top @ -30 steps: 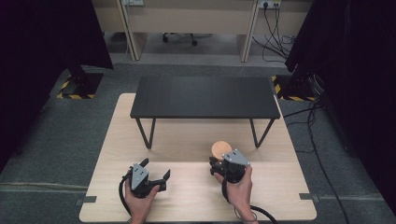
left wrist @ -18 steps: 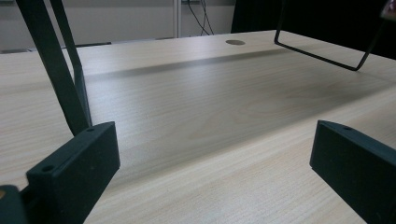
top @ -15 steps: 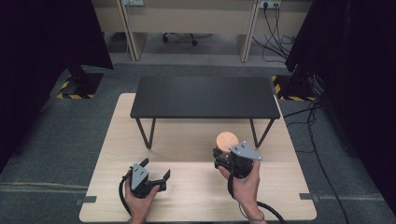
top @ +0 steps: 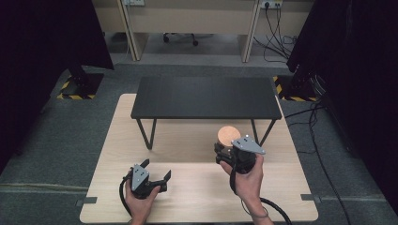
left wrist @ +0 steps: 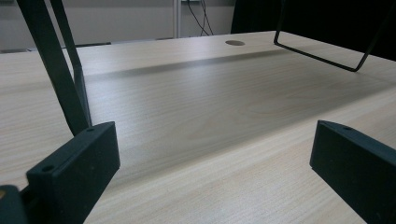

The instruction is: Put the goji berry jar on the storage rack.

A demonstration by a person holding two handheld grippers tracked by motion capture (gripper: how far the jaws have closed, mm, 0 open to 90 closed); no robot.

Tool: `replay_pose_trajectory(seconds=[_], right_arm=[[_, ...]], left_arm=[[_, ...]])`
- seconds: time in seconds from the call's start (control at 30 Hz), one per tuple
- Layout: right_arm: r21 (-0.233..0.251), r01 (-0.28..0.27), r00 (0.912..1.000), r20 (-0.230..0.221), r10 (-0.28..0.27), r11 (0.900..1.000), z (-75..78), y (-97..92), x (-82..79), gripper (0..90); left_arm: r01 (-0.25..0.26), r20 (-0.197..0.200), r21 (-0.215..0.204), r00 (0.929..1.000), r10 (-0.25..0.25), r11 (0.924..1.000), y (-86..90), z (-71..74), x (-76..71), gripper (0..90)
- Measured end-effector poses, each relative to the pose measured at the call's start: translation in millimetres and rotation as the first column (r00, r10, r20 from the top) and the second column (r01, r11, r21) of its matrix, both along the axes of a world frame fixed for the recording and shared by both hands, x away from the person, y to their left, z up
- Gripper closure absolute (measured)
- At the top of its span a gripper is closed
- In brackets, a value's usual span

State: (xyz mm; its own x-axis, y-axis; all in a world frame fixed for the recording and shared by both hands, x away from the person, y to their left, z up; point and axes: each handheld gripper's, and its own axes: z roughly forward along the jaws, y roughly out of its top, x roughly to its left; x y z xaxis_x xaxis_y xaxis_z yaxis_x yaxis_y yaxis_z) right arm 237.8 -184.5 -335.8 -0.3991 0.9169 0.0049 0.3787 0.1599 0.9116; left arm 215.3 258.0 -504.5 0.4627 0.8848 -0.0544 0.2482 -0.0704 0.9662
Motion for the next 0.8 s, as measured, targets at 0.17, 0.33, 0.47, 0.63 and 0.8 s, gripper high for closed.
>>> replay_pose_trajectory(seconds=[0.17,0.33,0.47,0.63,0.8], right_arm=[[0.004,-0.001,0.9994,0.036,0.001,1.0,20.8,-0.4,2.5,25.7],[0.004,0.006,0.996,0.09,-0.006,1.0,45.5,2.5,9.4,25.7],[0.004,0.019,0.9931,0.116,-0.019,0.9998,64.6,8.1,26.1,25.7],[-0.019,0.031,0.9935,0.11,-0.029,0.9993,80.3,19.8,59.1,25.7],[-0.031,0.05,0.9976,0.05,-0.048,0.9983,83.2,32.7,96.1,25.7]], left_arm=[[0.0,-0.001,-0.003,1.0,0.0,1.0,0.3,-0.1,0.1,0.7],[0.001,-0.001,-0.004,1.0,-0.001,1.0,0.5,-0.1,0.1,0.7],[0.001,-0.003,-0.003,1.0,-0.001,1.0,0.7,0.3,0.0,0.7],[0.003,-0.003,-0.004,1.0,-0.003,1.0,1.0,0.2,0.2,0.7],[0.004,-0.001,-0.001,1.0,-0.004,1.0,0.7,0.2,0.1,0.7]])
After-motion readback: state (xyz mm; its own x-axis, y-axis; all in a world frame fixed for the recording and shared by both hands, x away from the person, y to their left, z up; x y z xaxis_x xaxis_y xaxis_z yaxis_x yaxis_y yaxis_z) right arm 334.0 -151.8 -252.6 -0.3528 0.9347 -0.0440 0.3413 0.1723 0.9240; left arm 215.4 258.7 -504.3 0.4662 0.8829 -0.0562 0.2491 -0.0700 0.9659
